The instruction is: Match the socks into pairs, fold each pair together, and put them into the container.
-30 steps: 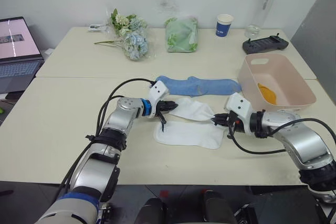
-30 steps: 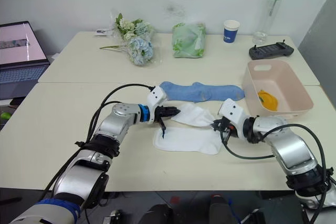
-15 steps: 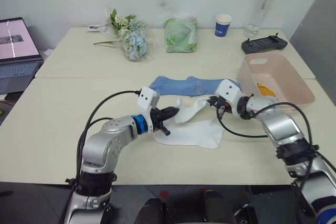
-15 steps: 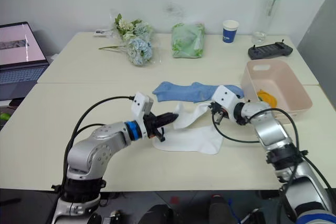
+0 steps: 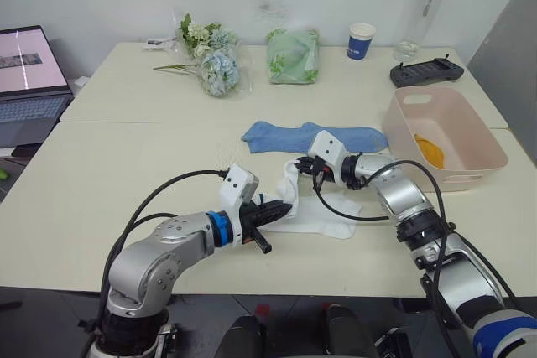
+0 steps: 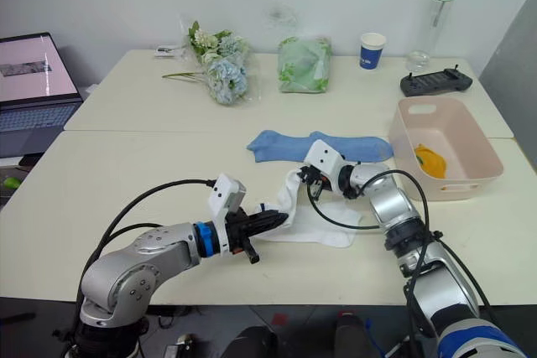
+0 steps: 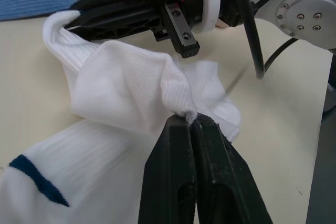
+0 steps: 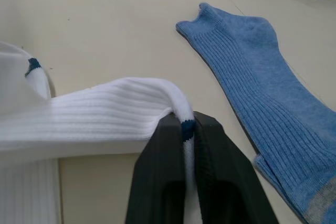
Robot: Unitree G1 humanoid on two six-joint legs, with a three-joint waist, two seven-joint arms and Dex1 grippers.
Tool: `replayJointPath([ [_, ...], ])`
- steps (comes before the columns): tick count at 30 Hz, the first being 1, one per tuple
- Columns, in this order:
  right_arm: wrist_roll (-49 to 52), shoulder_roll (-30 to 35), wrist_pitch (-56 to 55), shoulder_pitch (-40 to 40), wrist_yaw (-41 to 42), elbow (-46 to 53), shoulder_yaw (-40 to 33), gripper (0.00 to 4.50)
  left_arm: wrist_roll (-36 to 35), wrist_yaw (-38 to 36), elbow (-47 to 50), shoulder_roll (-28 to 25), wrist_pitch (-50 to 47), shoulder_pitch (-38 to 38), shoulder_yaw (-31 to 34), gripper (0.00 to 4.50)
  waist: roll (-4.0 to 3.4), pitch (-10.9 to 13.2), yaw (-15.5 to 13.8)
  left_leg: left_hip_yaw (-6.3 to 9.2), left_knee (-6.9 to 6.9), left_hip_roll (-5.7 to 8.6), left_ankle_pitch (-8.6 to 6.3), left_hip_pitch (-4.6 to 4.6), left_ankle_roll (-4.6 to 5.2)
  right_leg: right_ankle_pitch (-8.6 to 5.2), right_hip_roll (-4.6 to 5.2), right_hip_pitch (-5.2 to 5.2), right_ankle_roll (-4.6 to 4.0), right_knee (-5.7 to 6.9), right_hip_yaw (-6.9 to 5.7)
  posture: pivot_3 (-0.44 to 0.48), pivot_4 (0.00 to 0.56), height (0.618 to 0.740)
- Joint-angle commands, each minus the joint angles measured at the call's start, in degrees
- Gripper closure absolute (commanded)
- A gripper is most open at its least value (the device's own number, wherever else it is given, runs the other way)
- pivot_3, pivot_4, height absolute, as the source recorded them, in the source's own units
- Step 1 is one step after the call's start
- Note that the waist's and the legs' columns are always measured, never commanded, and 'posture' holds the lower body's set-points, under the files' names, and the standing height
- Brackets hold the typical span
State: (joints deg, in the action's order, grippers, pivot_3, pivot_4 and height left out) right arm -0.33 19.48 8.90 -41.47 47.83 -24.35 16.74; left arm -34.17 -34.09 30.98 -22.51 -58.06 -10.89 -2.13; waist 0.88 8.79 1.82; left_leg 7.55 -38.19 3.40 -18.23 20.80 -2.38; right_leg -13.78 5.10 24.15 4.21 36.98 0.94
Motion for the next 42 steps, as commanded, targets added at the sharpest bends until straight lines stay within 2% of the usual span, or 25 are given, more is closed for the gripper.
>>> replayJointPath([
  [1, 1.65, 1.27, 0.13, 1.18, -0.26, 4.03, -3.25, 2.81, -2.95, -2.58, 2.61, -1.28, 1.63, 0.72, -0.27, 3.28, 0.0, 0.0, 0.04, -0.01, 0.0, -0.01, 0.0, 0.0, 0.0, 0.0, 0.0, 0.01, 0.0, 0.0, 0.0, 0.0, 0.15, 0.74],
  [6, 3.94, 5.77, 3.6, 5.96, -0.98, 13.55, -8.13, 1.08, -4.63, -7.5, 1.21, -7.81, 3.81, 0.05, 2.81, 1.74, -0.02, 0.0, 0.05, -0.01, 0.02, -0.03, 0.0, -0.01, 0.0, 0.0, -0.01, 0.02, 0.0, 0.04, 0.0, 0.0, 0.15, 0.74],
  [9, 7.31, 7.82, 8.62, 9.35, 0.38, 20.78, -10.55, 0.02, -8.86, -10.26, -1.0, -9.63, 3.77, -2.74, 6.47, 0.82, -0.02, 0.0, 0.0, -0.01, 0.03, -0.04, 0.0, -0.01, 0.0, 0.0, -0.02, 0.02, 0.0, 0.04, 0.0, 0.0, 0.15, 0.74],
  [11, 8.63, 9.53, 10.71, 11.42, 1.88, 24.64, -10.93, 0.02, -10.89, -10.82, -3.18, -9.59, 3.77, -5.09, 8.49, 0.82, -0.02, 0.0, -0.07, -0.01, 0.02, -0.02, 0.0, 0.0, 0.0, 0.0, -0.02, 0.0, 0.0, 0.03, -0.01, 0.0, 0.15, 0.74],
  [12, 10.08, 10.48, 12.33, 12.67, 3.24, 27.14, -11.02, 0.02, -9.31, -10.33, -5.31, -9.65, 5.18, -6.69, 8.33, 0.82, -0.02, 0.0, -0.07, 0.0, 0.02, -0.02, 0.0, 0.0, 0.01, 0.0, -0.02, -0.01, 0.0, 0.02, -0.01, 0.0, 0.15, 0.74],
  [16, 16.85, 15.89, 20.56, 19.52, 9.94, 40.71, -9.27, 0.02, 2.66, -8.43, -22.56, -8.36, 16.48, -16.86, 3.64, 0.82, -0.02, 0.0, -0.47, 0.02, 0.01, -0.01, 0.0, 0.0, 0.01, 0.0, -0.01, -0.05, 0.0, -0.02, -0.08, 0.0, 0.15, 0.74],
  [19, 16.05, 17.58, 21.03, 21.36, 11.5, 45.18, -4.82, 0.02, 9.48, -10.48, -34.63, -6.16, 24.4, -23.16, -1.4, 0.82, 0.01, -0.01, -0.24, 0.01, -0.01, 0.03, 0.0, 0.0, 0.01, 0.0, 0.0, -0.07, 0.0, -0.03, -0.07, 0.0, 0.15, 0.74],
  [25, 13.24, 13.25, 19.07, 18.47, 10.19, 43.32, 2.06, 0.02, 17.77, -14.63, -53.08, -0.13, 34.29, -32.51, -8.01, 0.82, 0.03, 0.0, 0.21, -0.03, -0.02, 0.02, 0.0, 0.01, 0.01, 0.0, -0.01, 0.0, 0.01, 0.02, -0.07, 0.0, 0.15, 0.74],
  [28, 12.0, 8.88, 19.08, 15.07, 9.97, 39.01, 5.65, 0.02, 20.85, -15.69, -61.43, 3.29, 37.93, -36.45, -9.85, 0.82, 0.04, 0.0, 0.2, -0.01, -0.02, 0.02, 0.0, 0.01, 0.01, 0.0, -0.02, 0.02, 0.01, 0.05, -0.08, 0.0, 0.15, 0.74],
  [33, 5.88, 6.68, 14.81, 12.04, 9.74, 31.1, 11.37, 0.02, 25.01, -16.69, -70.8, 6.47, 41.91, -39.54, -10.97, 0.82, 0.04, 0.0, 0.07, 0.03, -0.11, 0.08, 0.0, 0.05, 0.01, 0.0, 0.0, -0.01, 0.01, -0.01, -0.12, 0.0, 0.15, 0.74],
  [37, 3.63, 7.27, 12.1, 12.26, 9.45, 30.15, 11.88, 0.0, 25.56, -17.58, -72.94, 7.67, 42.46, -39.84, -9.82, 1.74, 0.04, 0.0, 0.07, 0.05, -0.13, 0.08, 0.0, 0.09, 0.01, 0.0, 0.02, 0.05, 0.01, 0.01, -0.13, 0.0, 0.15, 0.74],
  [40, 2.69, 8.38, 10.72, 13.09, 10.07, 30.73, 12.02, 0.59, 26.07, -18.03, -72.86, 7.86, 42.25, -39.59, -9.95, 2.64, 0.04, 0.0, 0.15, 0.07, -0.16, 0.06, 0.0, 0.08, 0.0, 0.0, 0.01, 0.04, 0.01, 0.07, -0.13, 0.0, 0.15, 0.74],
  [42, 3.57, 7.99, 11.05, 13.6, 10.01, 31.21, 11.33, 1.27, 26.32, -18.24, -72.75, 7.93, 42.29, -39.55, -9.83, 3.28, 0.04, 0.0, 0.15, 0.07, -0.18, 0.07, 0.0, 0.08, 0.01, 0.0, 0.01, 0.04, 0.02, 0.07, -0.13, 0.0, 0.15, 0.74],
])
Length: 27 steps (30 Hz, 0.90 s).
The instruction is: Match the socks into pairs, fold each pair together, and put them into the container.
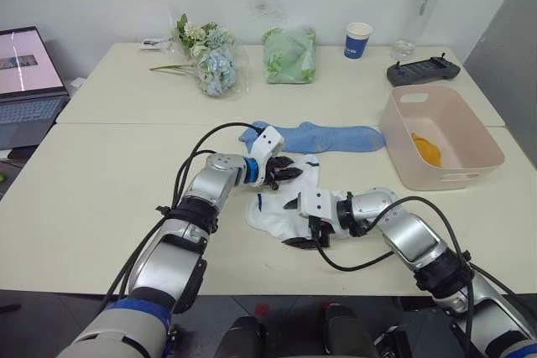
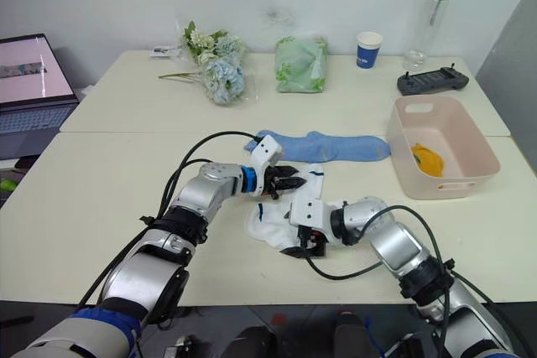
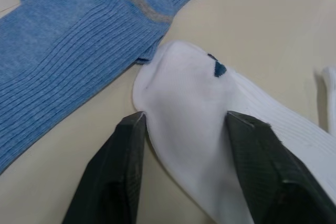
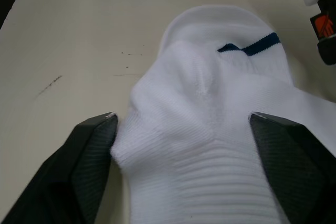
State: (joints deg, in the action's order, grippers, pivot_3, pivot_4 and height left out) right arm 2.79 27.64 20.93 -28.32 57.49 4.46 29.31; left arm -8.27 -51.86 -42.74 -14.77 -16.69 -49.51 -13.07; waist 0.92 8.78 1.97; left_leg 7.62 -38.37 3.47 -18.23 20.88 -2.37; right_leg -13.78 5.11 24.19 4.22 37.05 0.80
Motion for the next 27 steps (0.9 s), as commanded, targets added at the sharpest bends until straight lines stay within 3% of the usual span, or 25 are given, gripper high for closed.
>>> replayJointPath([
  [1, 0.99, -0.52, -0.76, 0.53, 0.14, 2.63, -1.71, 1.64, 0.62, -0.59, 0.94, 0.17, 1.1, -0.94, 1.16, 3.61, 0.0, 0.0, 0.01, 0.0, 0.0, 0.0, 0.0, 0.0, 0.0, 0.0, 0.0, 0.0, 0.0, 0.0, 0.01, 0.0, 0.15, 0.74],
  [4, 1.6, -0.44, -0.04, 0.62, 0.32, 3.4, -2.32, 2.67, 0.81, -0.69, 0.82, 0.09, 1.22, -0.97, 1.56, 4.5, 0.0, 0.0, 0.01, 0.0, -0.01, 0.0, 0.0, 0.0, 0.0, 0.0, 0.0, 0.0, 0.0, 0.02, 0.01, 0.0, 0.15, 0.74],
  [9, 4.71, 0.4, 3.94, 1.52, 0.66, 7.13, -5.48, 4.47, 0.44, -0.75, 1.83, -0.82, 1.05, -0.25, 2.67, 4.5, 0.0, 0.0, -0.03, 0.03, -0.05, 0.0, 0.0, 0.01, 0.0, 0.0, 0.0, -0.01, 0.0, 0.02, 0.0, 0.0, 0.15, 0.74],
  [23, 7.26, 0.95, 5.79, 1.7, -0.17, 8.81, -9.08, 4.47, -0.77, 0.59, 7.33, -1.75, -0.01, 1.76, 7.22, 4.5, 0.0, 0.0, -0.04, 0.04, -0.06, 0.0, 0.0, 0.01, 0.0, 0.0, 0.0, -0.02, 0.0, 0.03, 0.0, 0.0, 0.15, 0.74],
  [27, 8.43, 4.57, 5.32, 3.4, 0.31, 11.43, -12.91, 4.47, -2.71, 1.7, 18.12, -3.73, -5.02, 6.3, 9.52, 4.5, 0.0, 0.0, -0.05, 0.04, -0.06, 0.0, 0.0, 0.01, 0.0, 0.0, 0.0, -0.01, 0.0, 0.02, 0.0, 0.0, 0.15, 0.74],
])
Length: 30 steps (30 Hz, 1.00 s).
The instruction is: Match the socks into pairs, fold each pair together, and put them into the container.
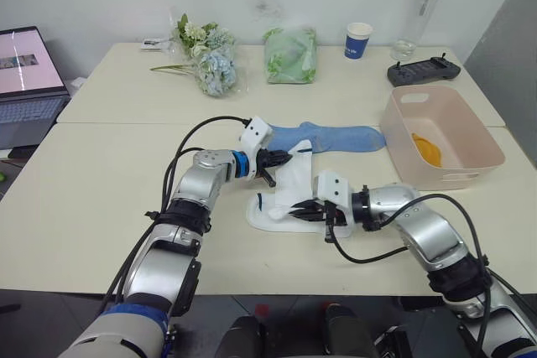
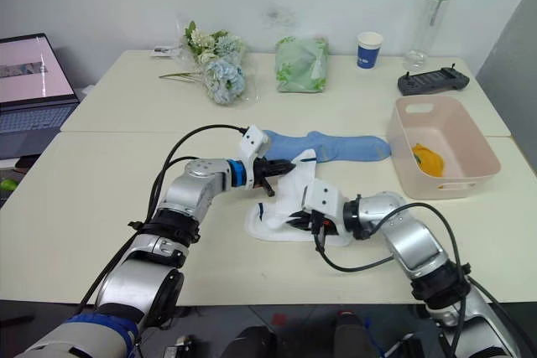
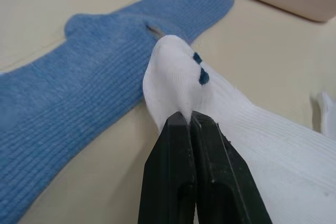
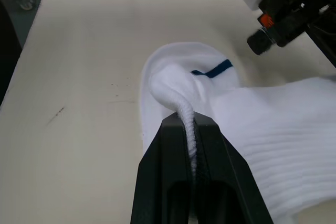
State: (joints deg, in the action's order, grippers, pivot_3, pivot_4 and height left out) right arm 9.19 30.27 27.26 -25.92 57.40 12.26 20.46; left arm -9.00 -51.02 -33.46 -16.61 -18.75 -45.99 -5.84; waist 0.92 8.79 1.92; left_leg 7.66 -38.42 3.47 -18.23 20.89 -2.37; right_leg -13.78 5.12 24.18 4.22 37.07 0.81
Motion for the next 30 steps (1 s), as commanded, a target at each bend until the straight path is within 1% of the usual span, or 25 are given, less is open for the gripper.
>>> replayJointPath([
  [1, 2.98, 2.89, -1.18, 1.55, 0.58, 3.94, -5.96, 4.47, -2.49, 1.45, 13.55, -2.86, -4.98, 5.28, 2.83, 4.5, 0.0, 0.0, 0.1, -0.01, 0.0, -0.01, 0.0, 0.0, 0.0, 0.0, 0.0, 0.0, 0.0, 0.01, 0.01, 0.0, 0.15, 0.74],
  [5, 3.63, 5.45, -2.98, 1.71, -0.05, 0.67, -10.58, 4.47, -6.23, 4.71, 33.05, -5.31, -15.44, 16.07, 4.45, 4.5, -0.01, 0.0, 0.33, -0.06, 0.05, -0.05, 0.0, -0.02, 0.0, 0.0, -0.01, 0.03, 0.0, 0.02, 0.09, 0.0, 0.15, 0.74],
  [7, 3.21, 5.66, -5.22, 1.47, -0.02, -2.16, -11.09, 4.47, -7.91, 7.28, 41.73, -5.22, -20.76, 20.78, 4.19, 4.5, -0.01, 0.0, -0.03, -0.03, 0.04, -0.06, 0.0, -0.04, 0.0, 0.0, -0.01, -0.01, 0.0, 0.04, 0.08, 0.0, 0.15, 0.74],
  [9, 2.81, 5.69, -7.26, 1.31, 0.61, -4.2, -10.95, 4.47, -9.04, 9.68, 47.43, -4.6, -24.34, 23.79, 3.76, 4.5, -0.01, 0.0, -0.13, -0.03, 0.03, -0.06, -0.01, -0.04, 0.01, 0.0, -0.01, -0.05, 0.0, 0.02, 0.09, 0.0, 0.15, 0.74],
  [12, 1.76, 5.78, -11.05, 1.02, 2.36, -6.7, -9.22, 4.47, -9.84, 14.98, 54.62, -2.29, -27.96, 29.17, 3.76, 4.5, 0.0, 0.0, -0.2, -0.06, 0.01, -0.06, -0.01, -0.04, 0.01, 0.0, 0.01, -0.06, 0.01, -0.01, 0.12, 0.0, 0.15, 0.74],
  [14, 1.59, 5.44, -12.49, 1.05, 2.96, -7.43, -8.7, 4.47, -9.91, 17.91, 57.75, -1.24, -29.46, 31.92, 3.85, 4.5, -0.01, 0.0, -0.25, -0.08, 0.02, -0.06, -0.01, -0.04, 0.01, 0.01, 0.02, -0.06, 0.01, -0.04, 0.12, 0.0, 0.15, 0.74],
  [16, 1.21, 5.42, -13.81, 1.23, 3.33, -8.17, -8.6, 4.47, -10.08, 19.96, 59.52, -0.24, -30.14, 33.61, 3.79, 4.5, -0.01, 0.0, -0.2, -0.07, 0.03, -0.06, -0.01, -0.04, 0.01, 0.01, 0.01, -0.04, 0.0, 0.01, 0.11, 0.0, 0.15, 0.74],
  [19, 1.44, 5.23, -14.23, 1.44, 3.32, -9.05, -8.92, 4.47, -8.98, 21.15, 59.85, -0.38, -28.43, 35.93, 1.97, 4.5, -0.01, 0.0, -0.23, -0.07, 0.03, -0.07, -0.01, -0.07, 0.01, 0.01, -0.01, -0.07, 0.0, 0.02, 0.11, 0.0, 0.15, 0.74],
  [20, 1.59, 5.21, -14.16, 1.59, 3.3, -9.11, -9.05, 3.93, -8.83, 21.39, 59.79, -0.45, -27.81, 36.69, 1.55, 4.29, -0.01, 0.0, -0.23, -0.08, 0.03, -0.06, -0.01, -0.07, 0.0, 0.01, -0.01, -0.08, 0.0, 0.0, 0.11, 0.0, 0.15, 0.74],
  [21, 1.68, 5.21, -14.14, 1.69, 3.3, -9.14, -9.13, 3.73, -8.84, 21.57, 59.77, -0.49, -27.43, 37.17, 1.33, 4.07, -0.01, 0.0, -0.23, -0.09, 0.04, -0.05, -0.01, -0.08, 0.0, 0.01, -0.01, -0.09, 0.0, -0.01, 0.12, 0.0, 0.15, 0.74],
  [22, 2.05, 5.32, -13.68, 1.86, 3.42, -8.84, -9.36, 3.4, -9.15, 21.69, 59.8, -0.4, -27.34, 37.51, 1.36, 3.85, -0.01, 0.0, -0.23, -0.09, 0.04, -0.05, -0.01, -0.07, 0.0, 0.01, -0.01, -0.08, 0.0, -0.03, 0.12, 0.0, 0.15, 0.74],
  [24, 3.41, 5.6, -11.67, 2.27, 2.93, -7.24, -10.81, 2.69, -10.75, 20.69, 60.26, -1.26, -27.59, 37.54, 2.33, 3.24, -0.01, 0.0, -0.29, -0.07, 0.06, -0.06, -0.01, -0.07, 0.0, 0.01, 0.0, -0.08, 0.0, -0.04, 0.11, 0.0, 0.15, 0.74],
  [25, 4.53, 5.81, -10.06, 2.69, 2.3, -5.96, -12.19, 2.39, -11.75, 19.85, 60.5, -2.15, -27.83, 37.14, 3.51, 2.97, -0.01, 0.0, -0.32, -0.07, 0.06, -0.06, -0.01, -0.07, 0.0, 0.01, 0.0, -0.08, 0.0, -0.03, 0.1, 0.0, 0.15, 0.74],
  [26, 5.86, 5.97, -8.18, 3.16, 1.57, -4.68, -13.71, 1.96, -12.83, 18.84, 60.5, -3.21, -27.88, 36.55, 4.88, 2.61, -0.01, 0.0, -0.32, -0.07, 0.05, -0.06, -0.01, -0.06, 0.0, 0.01, 0.0, -0.08, 0.0, -0.03, 0.1, 0.0, 0.15, 0.74],
  [27, 7.59, 5.92, -6.31, 4.05, 0.17, -3.18, -15.97, 1.69, -14.2, 17.28, 59.83, -4.87, -27.66, 35.52, 7.01, 2.35, -0.01, 0.0, -0.34, -0.08, 0.06, -0.07, -0.01, -0.06, 0.0, 0.01, 0.0, -0.08, 0.0, -0.03, 0.11, 0.0, 0.15, 0.74],
  [28, 9.42, 5.59, -4.15, 5.05, -1.44, -1.61, -18.26, 1.24, -15.3, 15.8, 58.83, -6.64, -27.27, 34.61, 8.93, 1.94, -0.01, 0.01, -0.41, -0.08, 0.06, -0.07, -0.01, -0.05, 0.0, 0.01, 0.0, -0.07, 0.0, -0.04, 0.11, 0.0, 0.15, 0.74],
  [30, 14.5, 4.98, 2.5, 7.35, -4.17, 1.61, -22.56, 0.54, -16.19, 13.73, 55.47, -9.75, -25.32, 32.97, 11.88, 1.35, -0.02, 0.0, -0.44, -0.06, 0.07, -0.08, -0.01, -0.05, 0.0, 0.0, -0.01, -0.07, -0.01, -0.03, 0.08, 0.0, 0.15, 0.74],
])
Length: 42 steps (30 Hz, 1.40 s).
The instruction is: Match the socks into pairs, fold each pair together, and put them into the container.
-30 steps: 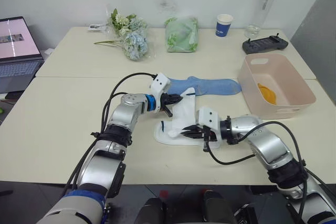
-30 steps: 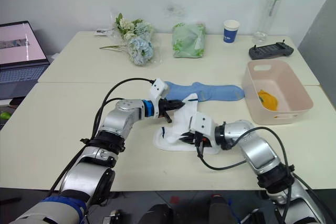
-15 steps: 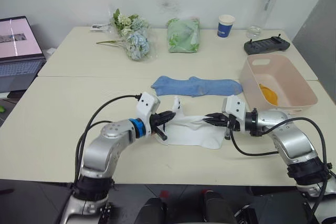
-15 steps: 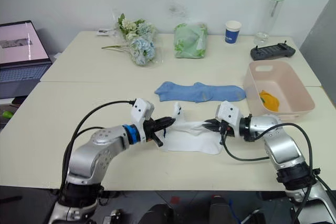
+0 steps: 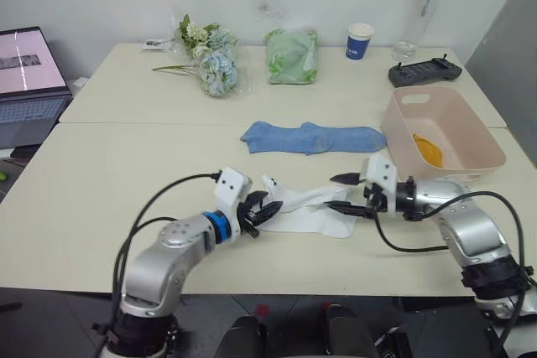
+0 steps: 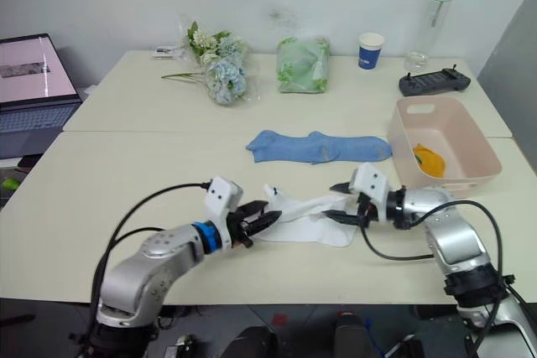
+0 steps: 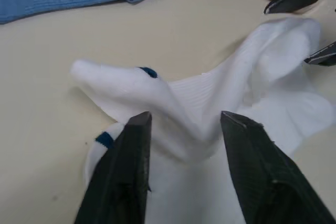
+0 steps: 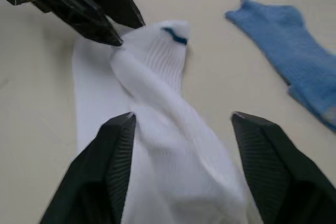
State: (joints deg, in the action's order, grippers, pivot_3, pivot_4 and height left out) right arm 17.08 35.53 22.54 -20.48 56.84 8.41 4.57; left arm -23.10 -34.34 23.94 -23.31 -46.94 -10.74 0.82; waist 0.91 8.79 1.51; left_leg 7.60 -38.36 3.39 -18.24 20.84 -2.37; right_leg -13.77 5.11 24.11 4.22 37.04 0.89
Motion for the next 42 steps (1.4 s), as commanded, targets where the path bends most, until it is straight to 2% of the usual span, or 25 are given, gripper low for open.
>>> replayJointPath([
  [1, 8.57, 0.05, 10.03, 3.32, -4.13, 6.96, -8.09, 0.25, -2.26, -3.44, -3.9, -4.08, 3.75, -3.15, 6.36, 1.07, -0.01, -0.01, -0.06, -0.01, 0.01, 0.01, 0.0, 0.0, 0.0, 0.0, 0.0, 0.0, 0.0, -0.01, 0.01, 0.0, 0.15, 0.74],
  [3, 9.69, 1.51, 13.06, 6.62, -5.01, 9.45, -9.72, 0.2, -2.83, -5.56, -8.29, -6.12, 5.51, -5.82, 7.73, 0.45, -0.01, -0.01, -0.13, -0.01, 0.03, 0.02, 0.0, -0.01, 0.0, 0.0, 0.0, -0.03, 0.0, -0.05, 0.01, 0.0, 0.15, 0.74],
  [9, 9.93, 2.67, 20.48, 11.95, -11.27, 15.64, -9.7, 0.2, -0.41, -10.73, -22.51, -8.09, 12.9, -14.71, 5.41, 0.45, -0.01, -0.01, -0.13, -0.02, 0.02, 0.06, 0.0, 0.0, 0.01, 0.0, 0.02, -0.03, 0.0, -0.05, -0.01, 0.0, 0.15, 0.74],
  [14, 10.08, -0.84, 25.18, 12.23, -17.53, 19.29, -7.82, 0.2, 1.77, -15.1, -31.58, -5.46, 17.44, -20.32, -0.5, 0.45, -0.01, -0.01, 0.13, -0.03, 0.05, 0.04, 0.0, -0.02, 0.01, 0.0, 0.01, -0.01, 0.0, -0.01, -0.02, 0.0, 0.15, 0.74],
  [20, 7.89, -1.38, 27.05, 10.86, -20.46, 19.61, -4.03, 0.2, 4.16, -20.45, -33.2, -5.64, 19.64, -19.59, -6.37, 0.45, -0.01, -0.01, 0.31, -0.03, 0.05, 0.04, 0.0, -0.01, 0.01, 0.0, 0.0, 0.01, 0.0, -0.01, 0.0, 0.0, 0.15, 0.74],
  [23, 8.17, -2.51, 26.27, 9.68, -21.03, 18.57, -3.48, 0.2, 6.22, -19.93, -34.77, -5.02, 21.91, -19.58, -7.61, 1.05, -0.01, -0.01, 0.31, -0.02, 0.05, 0.04, 0.0, -0.02, 0.01, 0.0, 0.0, 0.01, 0.0, 0.0, -0.01, 0.0, 0.15, 0.74],
  [26, 9.21, -2.12, 26.34, 9.25, -19.97, 18.38, -3.55, 0.82, 6.03, -20.27, -34.72, -4.67, 22.4, -19.67, -7.3, 1.94, -0.01, 0.0, 0.23, -0.01, 0.05, 0.05, 0.0, -0.01, 0.01, 0.0, 0.0, 0.01, 0.0, -0.02, -0.02, 0.0, 0.15, 0.74],
  [34, 8.24, 0.28, 23.72, 9.38, -17.64, 15.37, -3.18, 3.62, 5.66, -20.45, -33.33, -5.18, 22.14, -18.77, -6.18, 4.44, -0.01, -0.01, 0.25, -0.02, 0.04, 0.05, 0.0, -0.01, 0.02, 0.0, 0.0, 0.0, 0.01, 0.0, -0.02, 0.0, 0.15, 0.74],
  [36, 8.15, 0.56, 23.38, 9.44, -18.21, 14.78, -4.2, 4.28, 5.53, -20.23, -32.76, -5.24, 21.97, -18.44, -5.84, 4.5, -0.01, -0.01, 0.26, -0.02, 0.04, 0.04, 0.0, -0.01, 0.02, 0.0, 0.0, 0.0, 0.01, 0.0, -0.02, 0.0, 0.15, 0.74],
  [37, 8.12, 0.7, 23.3, 9.49, -18.51, 14.51, -4.77, 4.44, 5.46, -20.13, -32.46, -5.27, 21.89, -18.31, -5.67, 4.5, -0.01, -0.01, 0.26, -0.01, 0.04, 0.04, 0.0, -0.01, 0.02, 0.0, 0.0, 0.0, 0.01, 0.0, -0.02, 0.0, 0.15, 0.74],
  [40, 8.58, 0.77, 23.85, 9.68, -19.08, 14.08, -5.88, 4.44, 5.38, -19.72, -31.89, -5.17, 21.8, -18.15, -5.22, 4.5, 0.0, -0.01, 0.22, -0.01, 0.03, 0.05, 0.0, 0.0, 0.02, 0.0, 0.0, 0.0, 0.01, 0.0, -0.02, 0.0, 0.15, 0.74],
  [42, 9.95, 0.64, 24.93, 9.96, -18.58, 14.21, -6.58, 4.04, 5.62, -19.11, -31.82, -5.03, 21.76, -18.25, -5.05, 4.5, 0.0, -0.01, 0.23, -0.01, 0.03, 0.04, 0.0, -0.01, 0.02, 0.0, 0.0, 0.0, 0.01, 0.0, -0.02, 0.0, 0.15, 0.74],
])
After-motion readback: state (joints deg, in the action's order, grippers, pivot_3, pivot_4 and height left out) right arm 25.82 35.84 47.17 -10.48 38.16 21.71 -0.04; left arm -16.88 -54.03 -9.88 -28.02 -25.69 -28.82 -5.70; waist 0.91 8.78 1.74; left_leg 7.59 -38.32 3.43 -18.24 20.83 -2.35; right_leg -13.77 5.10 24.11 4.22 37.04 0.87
